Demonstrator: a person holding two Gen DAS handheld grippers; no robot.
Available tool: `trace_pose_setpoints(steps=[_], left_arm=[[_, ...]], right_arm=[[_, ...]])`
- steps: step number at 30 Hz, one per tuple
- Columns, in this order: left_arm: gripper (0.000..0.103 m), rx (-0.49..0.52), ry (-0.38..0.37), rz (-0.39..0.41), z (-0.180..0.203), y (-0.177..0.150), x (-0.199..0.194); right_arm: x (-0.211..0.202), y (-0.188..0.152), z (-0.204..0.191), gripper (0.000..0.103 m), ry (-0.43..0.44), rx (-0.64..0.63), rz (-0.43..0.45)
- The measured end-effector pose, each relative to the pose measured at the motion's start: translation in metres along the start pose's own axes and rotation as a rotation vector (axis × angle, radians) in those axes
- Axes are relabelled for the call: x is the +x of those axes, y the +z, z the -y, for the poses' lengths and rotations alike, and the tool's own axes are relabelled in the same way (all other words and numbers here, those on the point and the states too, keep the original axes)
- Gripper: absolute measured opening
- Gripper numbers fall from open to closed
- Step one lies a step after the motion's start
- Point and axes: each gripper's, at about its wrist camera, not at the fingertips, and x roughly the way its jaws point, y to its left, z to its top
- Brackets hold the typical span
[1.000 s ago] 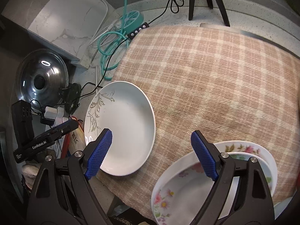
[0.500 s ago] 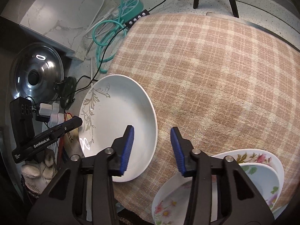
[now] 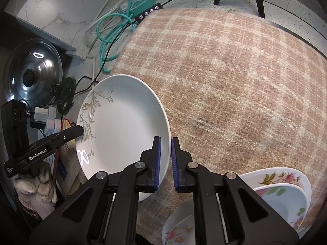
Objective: Organize plates and bowls
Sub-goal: 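Close both tools on the white gold-leaf plate rim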
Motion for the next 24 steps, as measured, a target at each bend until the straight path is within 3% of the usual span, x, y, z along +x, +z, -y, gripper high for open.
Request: trace_pose_setpoints(steps=[5, 24], left_arm=[[0.011, -0.007, 0.001, 0.003, -0.001, 0.0, -0.001], [0.011, 0.013, 0.0, 0.025, 0.02, 0.001, -0.01]], right_arm=[[0.001, -0.001, -0.004, 0.01, -0.029, -0.008, 0.006], [-0.026, -0.007, 0.009, 0.01, 0.019, 0.077, 0.043]])
